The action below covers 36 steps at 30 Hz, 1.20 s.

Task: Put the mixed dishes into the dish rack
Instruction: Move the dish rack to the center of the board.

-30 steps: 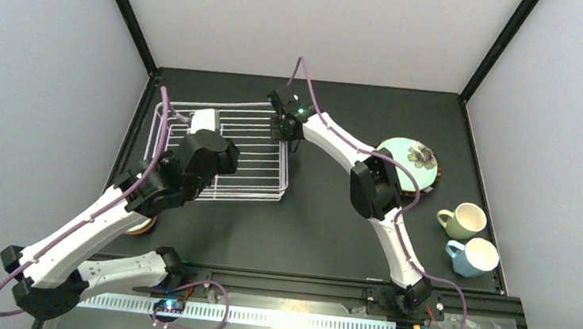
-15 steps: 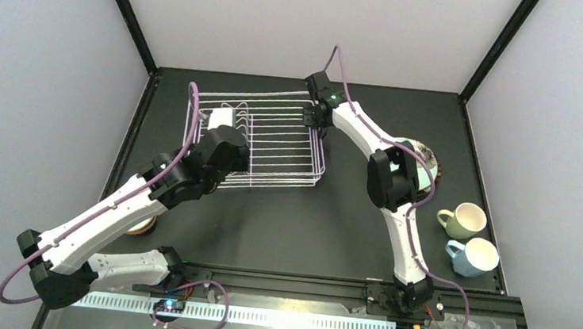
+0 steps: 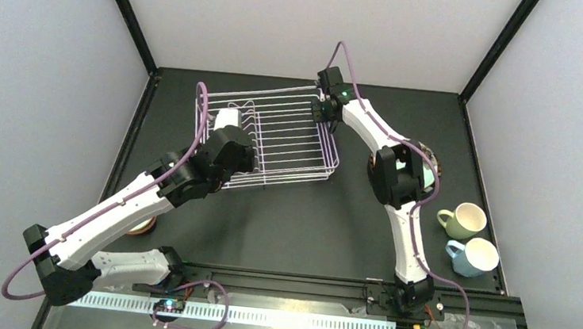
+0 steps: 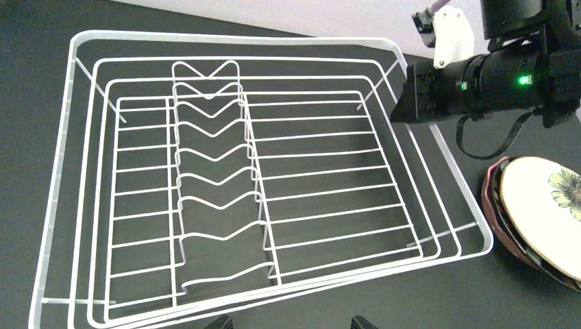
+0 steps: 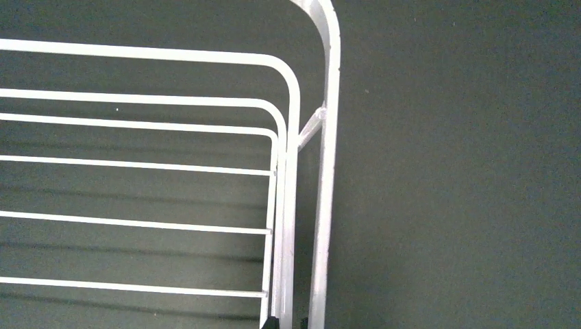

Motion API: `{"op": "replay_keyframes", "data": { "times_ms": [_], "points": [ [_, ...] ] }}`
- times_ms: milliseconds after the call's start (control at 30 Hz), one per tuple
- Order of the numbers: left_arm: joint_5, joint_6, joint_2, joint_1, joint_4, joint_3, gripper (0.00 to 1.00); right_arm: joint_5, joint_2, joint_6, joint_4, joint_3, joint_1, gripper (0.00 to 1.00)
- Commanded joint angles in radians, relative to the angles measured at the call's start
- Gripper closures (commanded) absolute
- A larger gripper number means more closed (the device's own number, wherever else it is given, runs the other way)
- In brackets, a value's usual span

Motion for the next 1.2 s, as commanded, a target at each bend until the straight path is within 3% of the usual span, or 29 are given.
{"op": "replay_keyframes", "data": {
  "times_ms": [0, 467, 900, 1167],
  "points": [
    [0.020, -0.032, 0.006, 0.004, 0.025, -0.016, 0.01, 0.053, 0.015, -0.263, 0.084, 0.004, -0.009, 0.97],
    [0.077, -0.087, 0.000, 0.005, 0.025, -0.044, 0.01, -0.052, 0.077, -0.421, 0.103, 0.083, -0.048, 0.96],
    [0.106, -0.108, 0.025, 0.004, 0.024, -0.058, 0.01, -0.110, 0.167, -0.431, 0.085, 0.182, -0.083, 0.94],
    [0.116, -0.120, 0.040, 0.004, 0.029, -0.059, 0.01, -0.184, 0.158, -0.459, 0.097, 0.137, -0.115, 0.93]
  ]
}}
